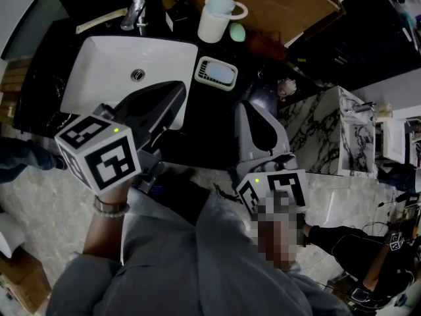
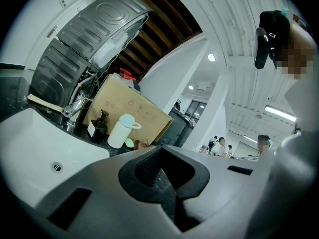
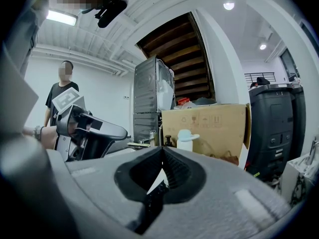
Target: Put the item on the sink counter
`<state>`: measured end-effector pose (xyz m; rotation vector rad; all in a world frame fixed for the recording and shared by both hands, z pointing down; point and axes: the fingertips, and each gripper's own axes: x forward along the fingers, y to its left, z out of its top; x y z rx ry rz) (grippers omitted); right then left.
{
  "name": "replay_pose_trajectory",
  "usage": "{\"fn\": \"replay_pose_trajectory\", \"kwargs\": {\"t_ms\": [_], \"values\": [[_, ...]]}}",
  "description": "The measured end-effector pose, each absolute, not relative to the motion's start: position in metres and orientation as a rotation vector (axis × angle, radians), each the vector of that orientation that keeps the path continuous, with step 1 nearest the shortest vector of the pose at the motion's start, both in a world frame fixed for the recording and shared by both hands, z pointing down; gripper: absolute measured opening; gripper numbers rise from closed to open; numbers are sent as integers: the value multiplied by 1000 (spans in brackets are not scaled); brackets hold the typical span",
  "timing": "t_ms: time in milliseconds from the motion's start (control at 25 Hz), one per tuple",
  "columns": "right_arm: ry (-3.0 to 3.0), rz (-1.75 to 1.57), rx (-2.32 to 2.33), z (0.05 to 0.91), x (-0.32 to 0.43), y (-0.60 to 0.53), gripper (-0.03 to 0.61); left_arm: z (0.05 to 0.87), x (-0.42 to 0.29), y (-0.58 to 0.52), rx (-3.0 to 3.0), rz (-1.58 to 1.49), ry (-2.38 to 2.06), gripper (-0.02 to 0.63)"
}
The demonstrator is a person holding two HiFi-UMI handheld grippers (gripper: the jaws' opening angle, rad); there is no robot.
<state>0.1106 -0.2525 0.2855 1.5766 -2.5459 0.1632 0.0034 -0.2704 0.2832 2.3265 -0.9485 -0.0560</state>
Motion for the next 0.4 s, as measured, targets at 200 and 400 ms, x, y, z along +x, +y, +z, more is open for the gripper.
{"fn": "replay_pose_trajectory", "kwargs": {"t_ms": [200,400], "values": [[-2547,151,1569,287,109,-255,-3,285,3,-273,2325,-54,-946,5],[-2527,193,1564,288,109,-252,-3,284,4,-271,2322,-52,-945,5]]}}
